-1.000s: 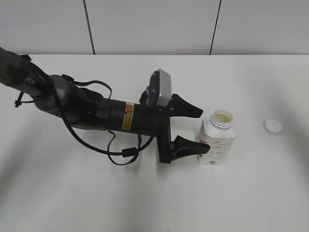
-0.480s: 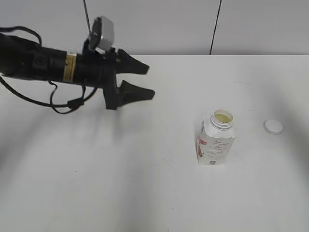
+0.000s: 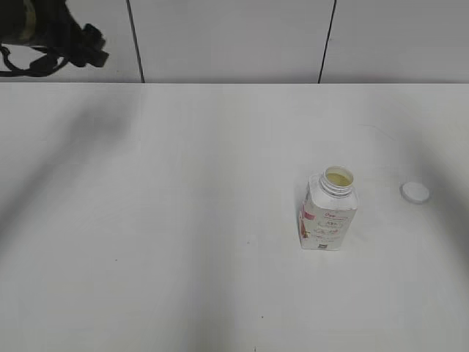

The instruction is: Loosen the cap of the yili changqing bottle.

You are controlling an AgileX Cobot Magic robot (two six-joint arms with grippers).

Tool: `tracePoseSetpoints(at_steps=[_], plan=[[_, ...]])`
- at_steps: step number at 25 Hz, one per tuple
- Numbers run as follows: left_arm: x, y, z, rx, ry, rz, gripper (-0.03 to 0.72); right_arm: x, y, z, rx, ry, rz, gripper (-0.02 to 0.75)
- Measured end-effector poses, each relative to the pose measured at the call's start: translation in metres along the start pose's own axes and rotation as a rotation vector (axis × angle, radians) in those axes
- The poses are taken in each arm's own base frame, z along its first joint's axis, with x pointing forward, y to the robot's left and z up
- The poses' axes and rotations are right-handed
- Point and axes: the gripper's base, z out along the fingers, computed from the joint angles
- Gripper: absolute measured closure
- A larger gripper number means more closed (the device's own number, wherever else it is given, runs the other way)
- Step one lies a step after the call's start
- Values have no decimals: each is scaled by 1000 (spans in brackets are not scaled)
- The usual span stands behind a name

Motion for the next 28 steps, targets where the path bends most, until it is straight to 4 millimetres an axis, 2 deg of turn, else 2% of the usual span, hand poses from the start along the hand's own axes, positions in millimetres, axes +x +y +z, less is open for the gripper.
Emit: tracePoseSetpoints(at_steps=[3, 5, 14, 20, 25, 28], plan=[[8, 16, -9, -154, 129, -73, 183, 0, -2, 0, 25, 2, -17, 216], [11, 21, -17, -176, 201, -80, 186, 0, -3, 0, 33, 3, -24, 216], [18, 16, -71, -8, 523, -263, 186, 4, -4, -2, 35, 33, -98, 216], [4, 23, -138, 26, 588, -371, 190, 18, -2, -33, 40, 1, -99, 216], [16, 14, -192, 75, 630, -425, 194, 50, 3, -54, 22, -14, -92, 216], [27, 4, -227, 95, 586, -465, 194, 75, 5, -61, 15, -29, -90, 216]])
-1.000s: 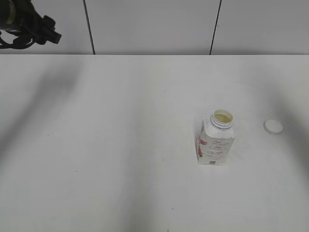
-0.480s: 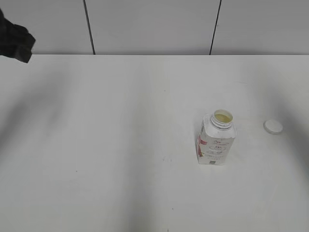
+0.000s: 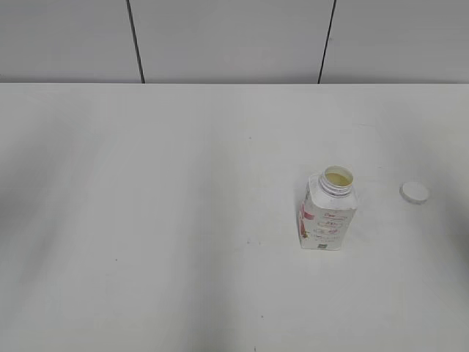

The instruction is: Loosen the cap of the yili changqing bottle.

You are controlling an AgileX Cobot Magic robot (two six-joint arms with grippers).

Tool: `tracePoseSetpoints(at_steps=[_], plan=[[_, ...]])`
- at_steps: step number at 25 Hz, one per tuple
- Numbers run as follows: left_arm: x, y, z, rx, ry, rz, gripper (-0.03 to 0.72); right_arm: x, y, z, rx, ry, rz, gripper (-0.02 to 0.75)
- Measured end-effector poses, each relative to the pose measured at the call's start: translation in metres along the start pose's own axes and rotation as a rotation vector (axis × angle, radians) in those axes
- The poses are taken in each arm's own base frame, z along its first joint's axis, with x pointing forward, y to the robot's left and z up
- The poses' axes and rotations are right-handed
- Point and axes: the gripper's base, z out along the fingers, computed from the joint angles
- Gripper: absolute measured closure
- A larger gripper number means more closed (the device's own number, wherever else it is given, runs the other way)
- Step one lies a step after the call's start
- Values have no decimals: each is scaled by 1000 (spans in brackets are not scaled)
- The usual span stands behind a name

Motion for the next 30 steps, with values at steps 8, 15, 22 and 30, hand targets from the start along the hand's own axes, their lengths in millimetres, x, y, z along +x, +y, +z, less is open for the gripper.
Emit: tracePoseSetpoints(at_steps=[8, 15, 22, 30], plan=[[82, 0, -35, 24, -149, -27, 197, 67, 11, -17, 7, -74, -9, 216], [142, -2, -26, 27, -205, -34, 197, 112, 17, -10, 5, -98, -8, 216], [170, -4, -24, 45, -301, -48, 197, 148, 23, -4, 0, -155, -8, 216], [174, -5, -28, 49, -335, -52, 197, 171, 27, -13, 18, -321, -15, 216]])
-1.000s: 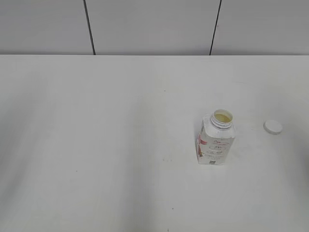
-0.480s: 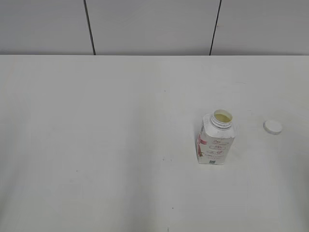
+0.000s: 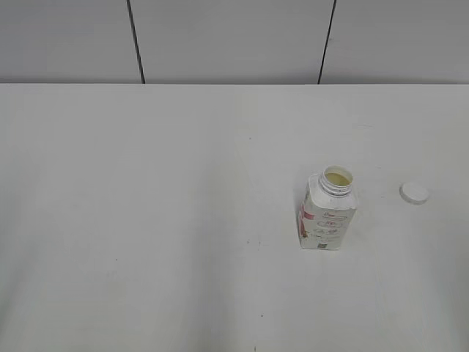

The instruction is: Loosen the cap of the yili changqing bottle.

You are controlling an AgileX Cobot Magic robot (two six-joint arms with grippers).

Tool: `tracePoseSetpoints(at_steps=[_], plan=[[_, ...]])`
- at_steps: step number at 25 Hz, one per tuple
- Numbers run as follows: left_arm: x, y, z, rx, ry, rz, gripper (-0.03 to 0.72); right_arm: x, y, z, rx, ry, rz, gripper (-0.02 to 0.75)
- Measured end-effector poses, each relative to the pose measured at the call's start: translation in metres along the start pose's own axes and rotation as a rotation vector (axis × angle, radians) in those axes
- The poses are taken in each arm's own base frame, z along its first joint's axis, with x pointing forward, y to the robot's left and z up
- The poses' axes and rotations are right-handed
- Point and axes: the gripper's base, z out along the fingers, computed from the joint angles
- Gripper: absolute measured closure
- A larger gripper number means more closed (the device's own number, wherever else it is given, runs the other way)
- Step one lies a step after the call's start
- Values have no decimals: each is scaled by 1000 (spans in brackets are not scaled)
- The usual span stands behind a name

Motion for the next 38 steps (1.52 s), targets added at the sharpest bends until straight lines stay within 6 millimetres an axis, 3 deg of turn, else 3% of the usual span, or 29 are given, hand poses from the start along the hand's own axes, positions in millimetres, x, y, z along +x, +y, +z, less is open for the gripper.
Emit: tracePoseSetpoints(at_steps=[6, 14, 31, 38], plan=[[5, 0, -8, 2, -59, -4, 197, 12, 3, -17, 18, -136, -11, 217], [26, 2, -35, 10, -271, -17, 197, 18, 4, -25, 27, -201, -18, 218], [28, 1, -35, 16, -276, -24, 199, 18, 4, -25, 32, -203, -19, 218], [28, -1, -36, -101, -274, -103, 199, 18, 4, -25, 32, -205, -19, 218]])
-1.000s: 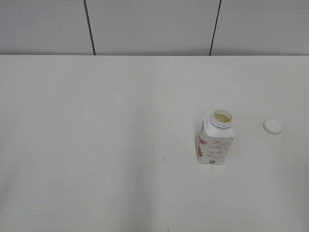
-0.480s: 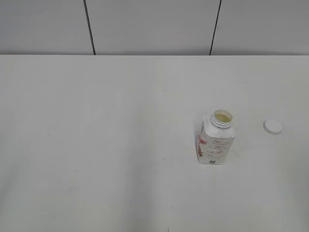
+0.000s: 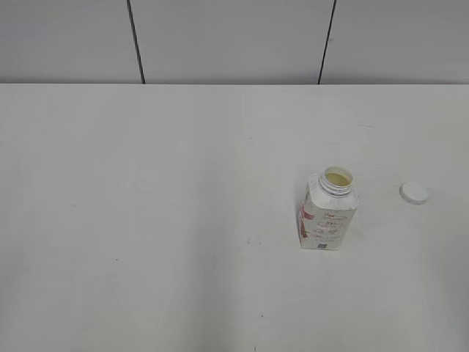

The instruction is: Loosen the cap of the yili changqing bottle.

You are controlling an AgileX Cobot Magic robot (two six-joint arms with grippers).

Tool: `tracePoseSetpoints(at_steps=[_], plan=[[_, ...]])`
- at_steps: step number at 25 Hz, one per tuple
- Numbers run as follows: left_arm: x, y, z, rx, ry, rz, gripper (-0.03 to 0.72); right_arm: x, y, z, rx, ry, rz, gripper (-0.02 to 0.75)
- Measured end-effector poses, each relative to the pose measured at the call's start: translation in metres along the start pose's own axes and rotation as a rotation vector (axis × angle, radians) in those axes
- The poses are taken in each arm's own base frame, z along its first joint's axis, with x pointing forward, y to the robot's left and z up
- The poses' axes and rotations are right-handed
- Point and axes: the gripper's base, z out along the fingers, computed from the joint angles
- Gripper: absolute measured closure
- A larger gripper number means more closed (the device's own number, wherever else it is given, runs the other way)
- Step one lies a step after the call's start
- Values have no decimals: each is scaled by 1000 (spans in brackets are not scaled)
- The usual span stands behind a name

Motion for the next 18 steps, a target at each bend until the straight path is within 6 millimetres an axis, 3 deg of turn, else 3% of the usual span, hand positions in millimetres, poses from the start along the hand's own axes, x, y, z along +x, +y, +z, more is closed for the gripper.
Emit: tracePoseSetpoints(at_steps=[18], plan=[[0, -1, 0, -43, 0, -25, 200, 0, 0, 0, 0, 0, 0, 218]])
